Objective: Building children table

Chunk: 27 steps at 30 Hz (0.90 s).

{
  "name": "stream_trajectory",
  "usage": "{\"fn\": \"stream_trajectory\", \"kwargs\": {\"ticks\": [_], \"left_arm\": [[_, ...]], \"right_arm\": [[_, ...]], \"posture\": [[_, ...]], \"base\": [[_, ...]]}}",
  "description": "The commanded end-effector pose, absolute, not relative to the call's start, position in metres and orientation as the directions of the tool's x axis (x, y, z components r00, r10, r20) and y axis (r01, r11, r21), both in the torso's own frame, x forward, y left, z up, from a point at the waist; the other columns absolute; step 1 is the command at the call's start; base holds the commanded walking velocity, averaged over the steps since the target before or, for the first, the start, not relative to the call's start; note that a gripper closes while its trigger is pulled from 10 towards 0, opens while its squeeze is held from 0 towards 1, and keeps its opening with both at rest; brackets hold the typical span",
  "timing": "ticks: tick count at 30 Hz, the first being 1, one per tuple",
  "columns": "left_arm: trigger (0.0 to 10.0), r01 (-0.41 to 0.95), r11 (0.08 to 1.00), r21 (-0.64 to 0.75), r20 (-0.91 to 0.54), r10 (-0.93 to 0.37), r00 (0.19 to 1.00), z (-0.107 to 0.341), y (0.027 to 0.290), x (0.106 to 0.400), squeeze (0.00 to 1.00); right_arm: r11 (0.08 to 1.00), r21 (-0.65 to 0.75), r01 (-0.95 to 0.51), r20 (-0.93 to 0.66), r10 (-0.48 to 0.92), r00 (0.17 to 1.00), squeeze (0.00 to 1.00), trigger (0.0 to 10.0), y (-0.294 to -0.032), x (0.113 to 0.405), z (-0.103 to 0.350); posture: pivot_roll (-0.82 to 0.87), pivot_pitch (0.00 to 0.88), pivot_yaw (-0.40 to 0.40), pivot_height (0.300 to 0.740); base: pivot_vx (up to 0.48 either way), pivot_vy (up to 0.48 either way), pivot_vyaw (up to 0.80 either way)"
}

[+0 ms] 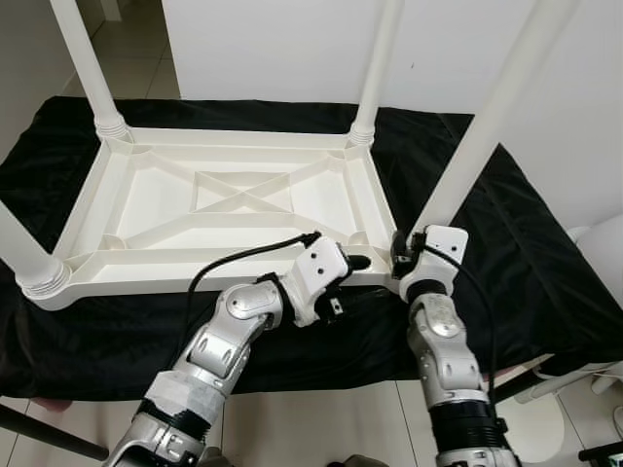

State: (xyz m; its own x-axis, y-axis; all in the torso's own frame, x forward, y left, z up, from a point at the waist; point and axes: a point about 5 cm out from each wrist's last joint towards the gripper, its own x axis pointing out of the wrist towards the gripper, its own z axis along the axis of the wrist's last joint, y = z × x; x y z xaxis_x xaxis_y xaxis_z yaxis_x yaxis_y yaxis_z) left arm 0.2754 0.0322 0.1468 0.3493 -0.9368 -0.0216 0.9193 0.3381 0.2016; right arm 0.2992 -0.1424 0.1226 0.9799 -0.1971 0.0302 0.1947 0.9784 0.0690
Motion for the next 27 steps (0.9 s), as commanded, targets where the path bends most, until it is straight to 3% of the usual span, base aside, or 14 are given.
{"fn": "stream_trajectory", "kwargs": {"ticks": [1, 11, 12, 22, 25, 27], "left_arm": [[10.0, 0.922, 0.323, 0.214, -0.021, -0.942, 0.335, 0.149, 0.028, 0.276, 0.0], [10.0, 0.921, 0.324, 0.217, -0.024, -0.941, 0.337, 0.149, 0.03, 0.277, 0.0], [10.0, 0.92, 0.326, 0.218, -0.024, -0.941, 0.339, 0.149, 0.03, 0.277, 0.0], [10.0, 0.917, 0.334, 0.219, -0.022, -0.938, 0.346, 0.151, 0.031, 0.279, 0.0], [10.0, 0.916, 0.336, 0.22, -0.021, -0.937, 0.349, 0.151, 0.03, 0.281, 0.0], [10.0, 0.916, 0.336, 0.22, -0.021, -0.937, 0.349, 0.151, 0.03, 0.281, 0.0]], "right_arm": [[0.97, 0.066, 0.235, -0.011, -0.235, 0.972, 0.0, 10.0, -0.142, 0.295, 0.115], [0.968, 0.064, 0.244, 0.002, -0.244, 0.97, 0.0, 10.0, -0.141, 0.294, 0.12], [0.97, 0.067, 0.232, 0.011, -0.233, 0.972, 1.0, 10.0, -0.14, 0.293, 0.121], [0.984, 0.071, 0.166, 0.062, -0.17, 0.983, 1.0, 10.0, -0.143, 0.289, 0.126], [0.998, 0.05, 0.044, 0.082, -0.048, 0.996, 1.0, 10.0, -0.149, 0.287, 0.126], [0.998, 0.05, 0.044, 0.082, -0.048, 0.996, 1.0, 10.0, -0.149, 0.287, 0.126]], "posture": [[0.01, 0.0, -0.053, 0.74], [0.01, 0.0, -0.048, 0.74], [0.01, 0.0, -0.047, 0.74], [0.01, 0.0, -0.042, 0.74], [0.01, 0.0, -0.041, 0.74], [0.01, 0.0, -0.041, 0.74]], "base": [[0.0, 0.0, 0.0], [0.0, 0.0, 0.0], [0.0, 0.0, 0.0], [0.0, 0.0, 0.0], [0.0, 0.0, 0.0], [0.0, 0.0, 0.0]]}}
